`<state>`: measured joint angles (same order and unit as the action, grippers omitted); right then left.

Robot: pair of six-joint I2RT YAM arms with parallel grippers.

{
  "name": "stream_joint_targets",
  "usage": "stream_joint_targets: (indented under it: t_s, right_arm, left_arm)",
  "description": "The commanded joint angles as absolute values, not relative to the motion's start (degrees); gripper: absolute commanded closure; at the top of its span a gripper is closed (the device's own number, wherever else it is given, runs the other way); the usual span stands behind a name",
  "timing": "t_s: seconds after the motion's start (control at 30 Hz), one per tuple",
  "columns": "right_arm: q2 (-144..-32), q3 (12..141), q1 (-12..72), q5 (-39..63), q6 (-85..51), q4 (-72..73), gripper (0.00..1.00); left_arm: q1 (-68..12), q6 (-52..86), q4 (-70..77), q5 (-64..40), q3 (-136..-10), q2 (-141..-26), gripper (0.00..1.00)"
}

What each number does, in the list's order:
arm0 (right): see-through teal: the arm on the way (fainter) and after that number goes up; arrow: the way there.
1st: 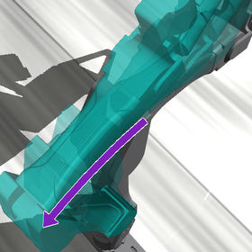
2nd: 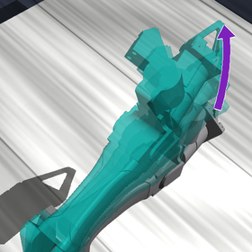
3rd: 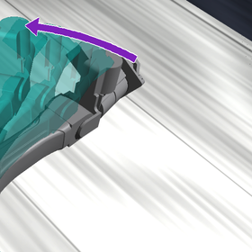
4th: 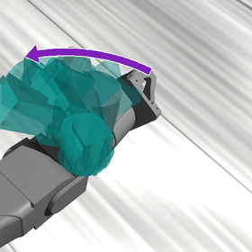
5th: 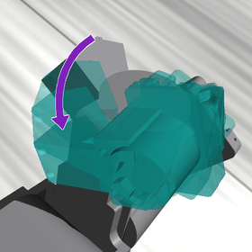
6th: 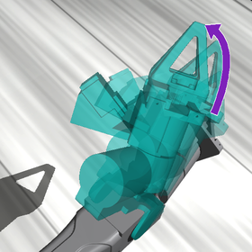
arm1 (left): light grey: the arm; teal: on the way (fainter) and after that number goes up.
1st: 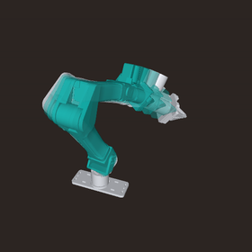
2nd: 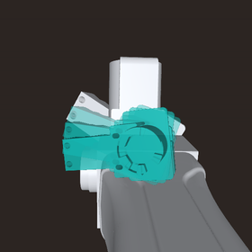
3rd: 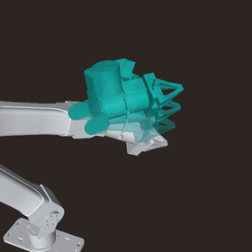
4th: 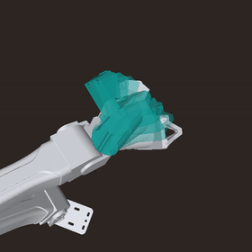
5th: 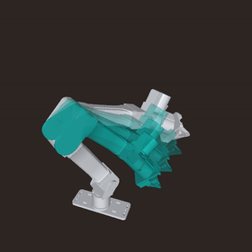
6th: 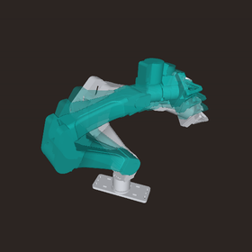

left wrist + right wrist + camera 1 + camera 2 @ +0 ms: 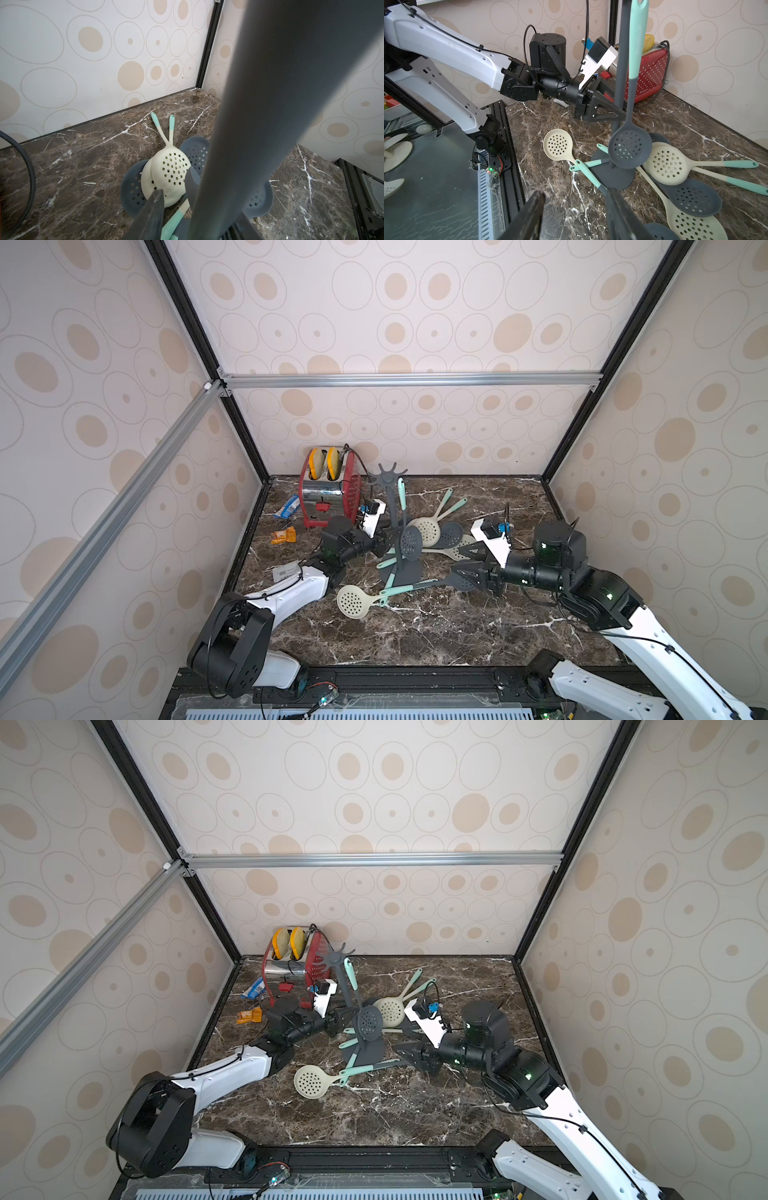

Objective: Hang the skimmer on the kitchen utensil rack
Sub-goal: Adjust the rack at the center of the board.

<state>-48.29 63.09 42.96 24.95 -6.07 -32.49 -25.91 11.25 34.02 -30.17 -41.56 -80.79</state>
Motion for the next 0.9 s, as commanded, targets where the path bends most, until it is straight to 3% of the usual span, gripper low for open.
stream_joint_targets:
  t_s: [0.0, 0.07, 0.27, 0.4, 0.63, 0.87]
  right_arm:
    - [-48.1, 63.8, 43.2, 25.6, -6.8, -33.2, 0.49]
    - [-48.1, 63.8, 43.1, 25.5, -6.7, -33.4, 0.49]
    - [-47.9, 63.8, 43.2, 24.9, -6.5, -34.0, 0.49]
    - [-47.1, 63.5, 43.2, 23.7, -6.7, -35.0, 0.49]
    - [-43.5, 60.9, 43.2, 19.3, -8.0, -37.8, 0.54]
    - [-40.6, 57.7, 43.2, 13.7, -10.6, -37.5, 0.57]
  left_arm:
    - [-25.1, 9.7, 32.8, -31.1, -44.6, -82.4, 0.60]
    - [-25.1, 9.7, 32.8, -31.6, -44.7, -82.9, 0.64]
    - [-25.1, 8.7, 30.2, -32.2, -45.0, -81.9, 0.88]
    - [-26.1, 5.9, 26.7, -28.0, -45.2, -78.6, 1.00]
    - [-32.4, 5.1, 32.5, 2.4, -42.9, -74.3, 1.00]
    - [-38.8, 7.9, 43.1, 27.3, -48.3, -83.5, 1.00]
